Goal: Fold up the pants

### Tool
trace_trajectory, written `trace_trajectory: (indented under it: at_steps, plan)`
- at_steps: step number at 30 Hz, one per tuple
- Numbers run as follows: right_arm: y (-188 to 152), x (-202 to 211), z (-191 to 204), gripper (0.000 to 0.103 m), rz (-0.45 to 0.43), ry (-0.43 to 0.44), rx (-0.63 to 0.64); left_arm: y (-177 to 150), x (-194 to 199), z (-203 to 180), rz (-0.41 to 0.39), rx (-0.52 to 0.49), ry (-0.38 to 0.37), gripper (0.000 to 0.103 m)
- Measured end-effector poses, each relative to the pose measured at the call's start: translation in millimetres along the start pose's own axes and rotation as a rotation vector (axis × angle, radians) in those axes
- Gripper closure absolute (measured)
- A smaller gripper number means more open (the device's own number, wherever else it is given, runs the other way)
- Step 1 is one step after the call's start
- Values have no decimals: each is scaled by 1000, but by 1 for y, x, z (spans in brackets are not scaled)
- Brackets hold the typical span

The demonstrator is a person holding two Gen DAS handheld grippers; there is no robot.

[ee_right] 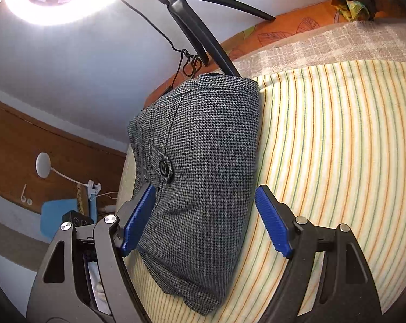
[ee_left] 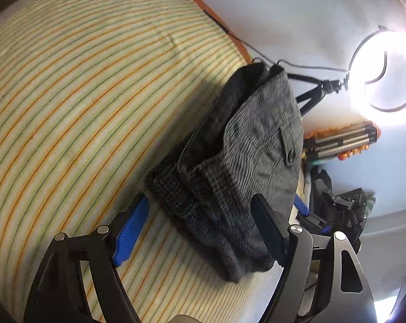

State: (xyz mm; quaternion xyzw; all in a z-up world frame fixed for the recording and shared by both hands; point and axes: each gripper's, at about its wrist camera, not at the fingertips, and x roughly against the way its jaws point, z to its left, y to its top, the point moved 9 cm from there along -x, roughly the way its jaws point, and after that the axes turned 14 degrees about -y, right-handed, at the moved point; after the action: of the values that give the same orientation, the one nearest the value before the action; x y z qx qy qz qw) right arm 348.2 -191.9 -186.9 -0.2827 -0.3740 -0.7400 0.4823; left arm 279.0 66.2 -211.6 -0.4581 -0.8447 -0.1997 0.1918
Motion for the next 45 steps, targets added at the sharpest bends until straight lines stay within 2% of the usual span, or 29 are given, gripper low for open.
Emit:
trace_trajectory:
  at_steps: [12,20,22,24,25,27,28,29,33,36,37,38,39,40,45]
  plan:
    - [14,-42,0,24,40,82,-76,11,-13,-6,-60,2,-11,23]
    - [10,-49,12,23,29,130,-31,9,-17,-10,-69,-62,21,23]
    - [9,-50,11,23,27,131,-37,10,-19,-12,-78,-80,42,27]
    - [8,-50,14,23,22,117,-31,11,-20,-13,-83,-105,67,40]
    - [8,-52,18,23,18,103,-22,12,-21,-13,-82,-111,75,41]
    - [6,-53,21,30,13,91,-14,13,-22,-12,-87,-117,83,45]
    - [5,-54,21,37,16,81,-10,12,-22,-11,-88,-118,84,45]
    - [4,-54,21,39,15,79,-10,13,-22,-11,-88,-126,87,45]
    - [5,-53,15,39,10,112,-45,13,-22,-10,-103,-126,95,43]
    - [6,-52,14,40,2,92,-46,16,-22,-10,-112,-128,94,45]
    - [5,-51,13,48,0,84,-41,17,-23,-11,-109,-142,104,48]
    - [5,-50,14,62,-5,73,-35,16,-24,-12,-102,-162,116,54]
    - [5,-50,16,67,-10,63,-26,16,-24,-15,-101,-183,123,59]
    - [6,-48,18,74,-22,48,-14,16,-24,-17,-103,-202,129,60]
    - [7,-34,32,83,-75,-15,78,15,-21,-29,-117,-303,168,66]
